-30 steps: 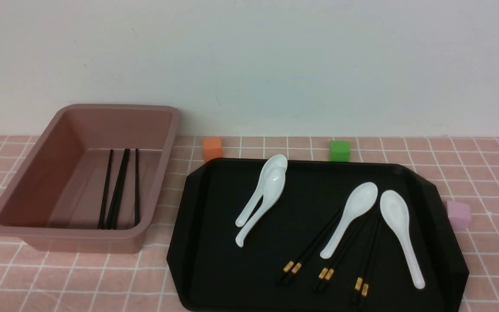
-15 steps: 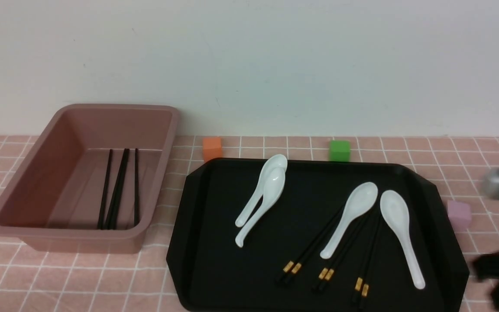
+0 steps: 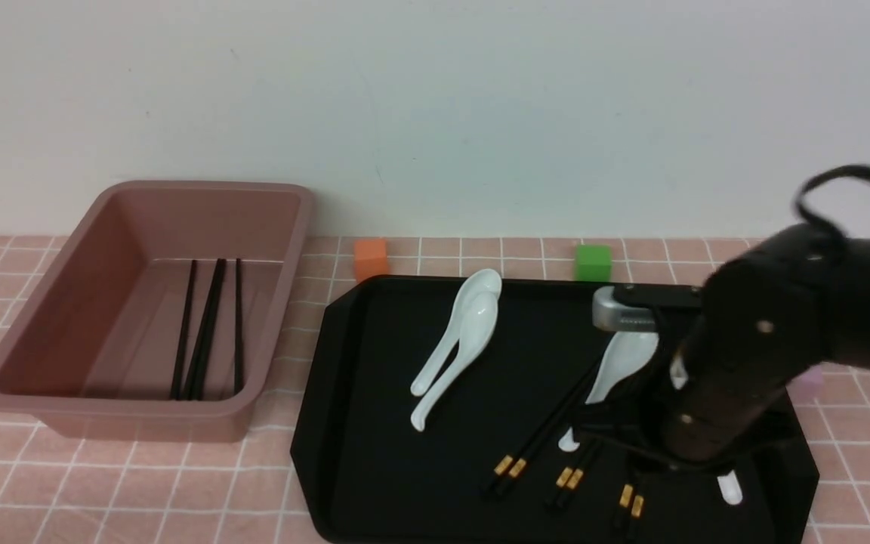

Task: On pink tablecloth take chopsticks from black tray and put them in box.
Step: 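Move the gripper over the chopsticks on the black tray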

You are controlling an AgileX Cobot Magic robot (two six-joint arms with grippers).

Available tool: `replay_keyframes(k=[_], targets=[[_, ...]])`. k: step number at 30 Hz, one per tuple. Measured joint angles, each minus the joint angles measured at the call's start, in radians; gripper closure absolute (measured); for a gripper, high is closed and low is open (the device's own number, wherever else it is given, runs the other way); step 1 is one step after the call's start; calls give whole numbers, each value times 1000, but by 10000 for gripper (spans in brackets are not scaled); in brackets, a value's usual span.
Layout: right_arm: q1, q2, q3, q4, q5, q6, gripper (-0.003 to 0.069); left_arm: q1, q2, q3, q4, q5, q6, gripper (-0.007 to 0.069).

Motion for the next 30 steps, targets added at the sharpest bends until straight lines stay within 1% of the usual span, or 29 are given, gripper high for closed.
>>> replay_keyframes(k=[1,2,3,4,6,10,18,21,23,26,28,29,30], targets=[[0,5,-2,0,-3,0,380,0,0,0,0,0,0,498],[-1,37,-11,-5,-22,11,326,0,0,0,0,0,0,497],[-1,49,-16,-10,-28,16,307,0,0,0,0,0,0,496],[-7,73,-26,-15,-39,23,269,0,0,0,0,0,0,495],[-28,100,-36,-16,-48,40,237,0,0,0,0,0,0,493],[-62,129,-38,-18,-52,50,224,0,0,0,0,0,0,490],[-66,168,-47,-18,-102,51,223,0,0,0,0,0,0,483],[-66,179,-54,-19,-97,52,235,0,0,0,0,0,0,481],[-66,186,-59,-24,-86,53,262,0,0,0,0,0,0,481],[-68,192,-62,-34,-74,43,329,0,0,0,0,0,0,481],[-68,195,-65,-42,-64,38,388,0,0,0,0,0,0,481],[-68,195,-65,-42,-64,38,388,0,0,0,0,0,0,481],[-71,195,-65,-46,-58,36,445,0,0,0,0,0,0,481]])
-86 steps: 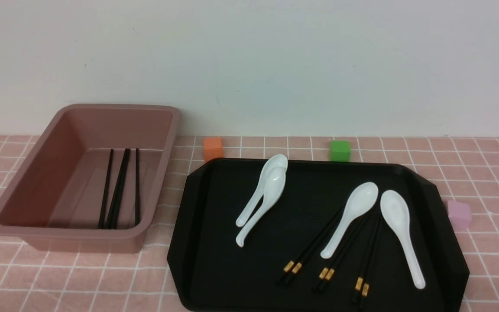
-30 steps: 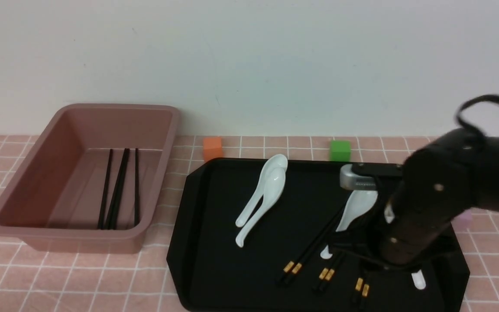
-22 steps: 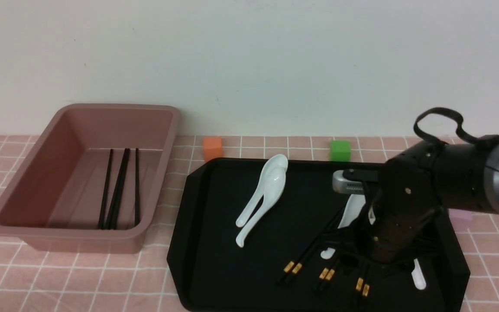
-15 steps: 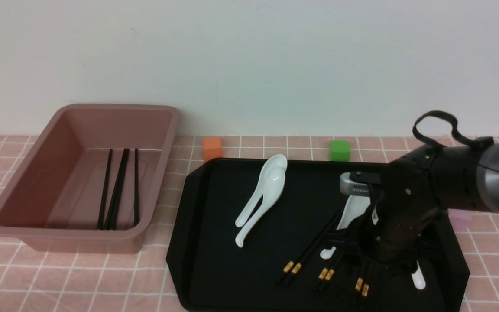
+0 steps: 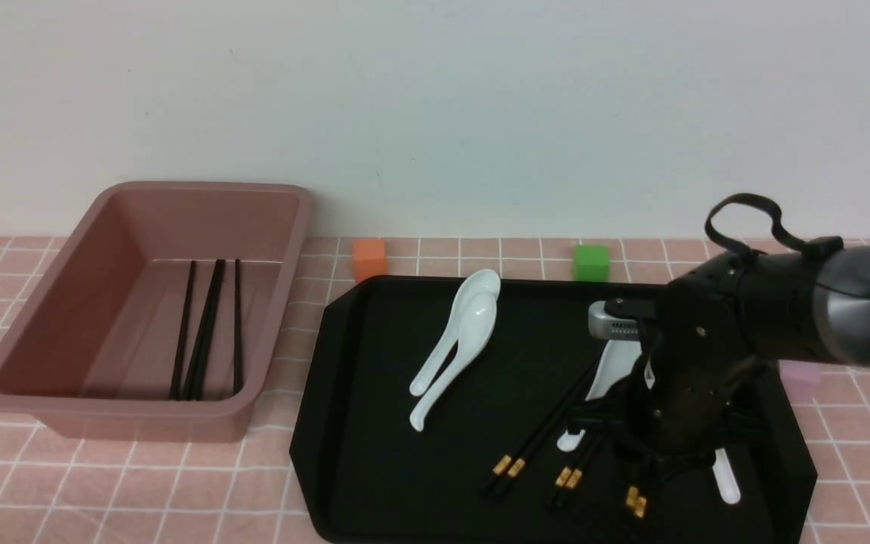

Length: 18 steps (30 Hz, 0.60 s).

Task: On pink tablecloth take chopsticks from black tray and put them in box.
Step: 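Move the gripper over the chopsticks on the black tray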

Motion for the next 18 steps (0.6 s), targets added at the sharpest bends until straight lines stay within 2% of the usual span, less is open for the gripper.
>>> replay_keyframes(k=[3,11,18], targets=[[-1,0,-2,-8,8,-3,522,0,0,0,0,0,0,481],[-1,-28,8,6,2,-27,522,0,0,0,0,0,0,481],[-1,-177,17,20,53,-30,522,0,0,0,-1,0,0,481]])
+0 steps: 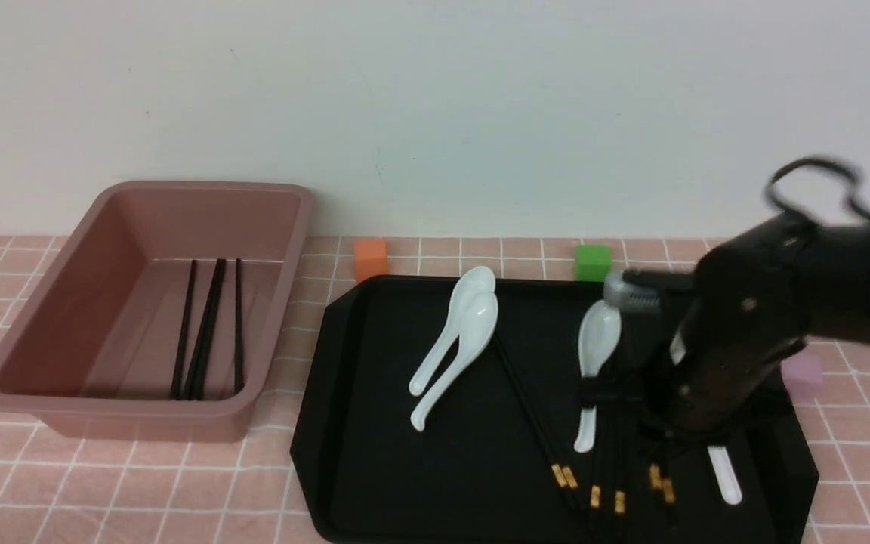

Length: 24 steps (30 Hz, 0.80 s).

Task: On pink tablecloth take chopsticks from black tray and put them in box.

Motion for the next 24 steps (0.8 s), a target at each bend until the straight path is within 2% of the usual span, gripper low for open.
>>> replay_keyframes(k=[4,8,11,12,15,18,20,24], targets=[[5,-117,0,-21,49,-1,522,0,0,0,0,0,0,481],[51,-186,-7,2,73,-40,522,0,0,0,-1,0,0,481],[151,-175,-115,58,49,-108,522,0,0,0,-2,0,0,481],[157,-172,-124,61,44,-113,522,0,0,0,-2,0,0,481],[244,-56,-341,113,-7,-205,522,0,0,0,-2,0,0,480],[289,66,-525,154,-5,-279,522,0,0,0,-2,0,0,480],[326,221,-743,207,43,-334,522,0,0,0,-2,0,0,480],[362,486,-1105,244,128,-357,522,0,0,0,-3,0,0,480]])
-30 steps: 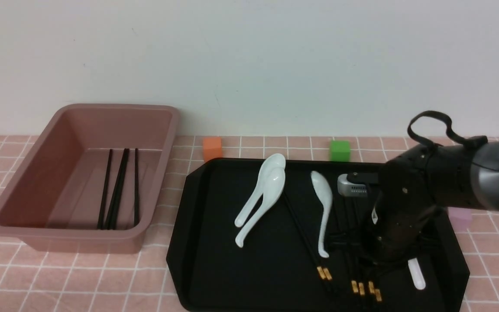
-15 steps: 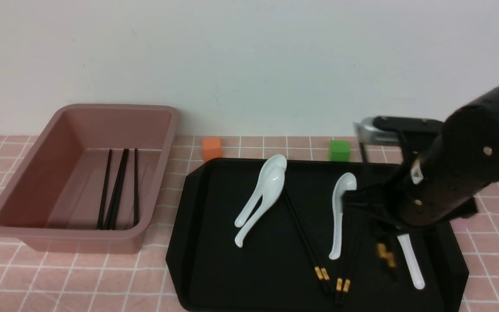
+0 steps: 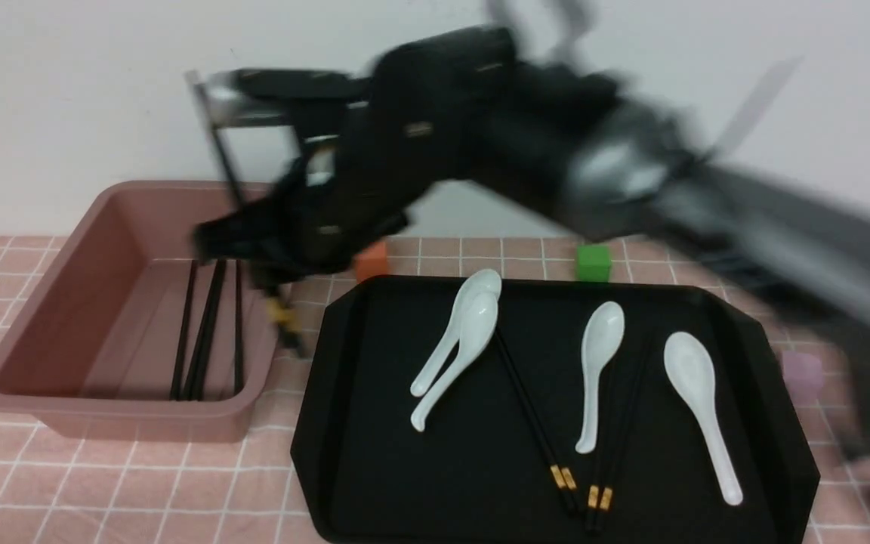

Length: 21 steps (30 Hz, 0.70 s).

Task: On pink tablecloth take chopsticks from black tray and put them in box.

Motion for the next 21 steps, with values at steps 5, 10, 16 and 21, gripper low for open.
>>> replay_keyframes(k=[5,10,16,21], targets=[[7,271,-351,-7,40,2,522,0,0,0,0,0,0,480],[4,391,-502,-41,49,4,384,0,0,0,0,0,0,480],[4,343,-565,-46,171,0,130,0,0,0,0,0,0,480],[4,212,-621,-70,373,-20,104,0,0,0,0,0,0,480]])
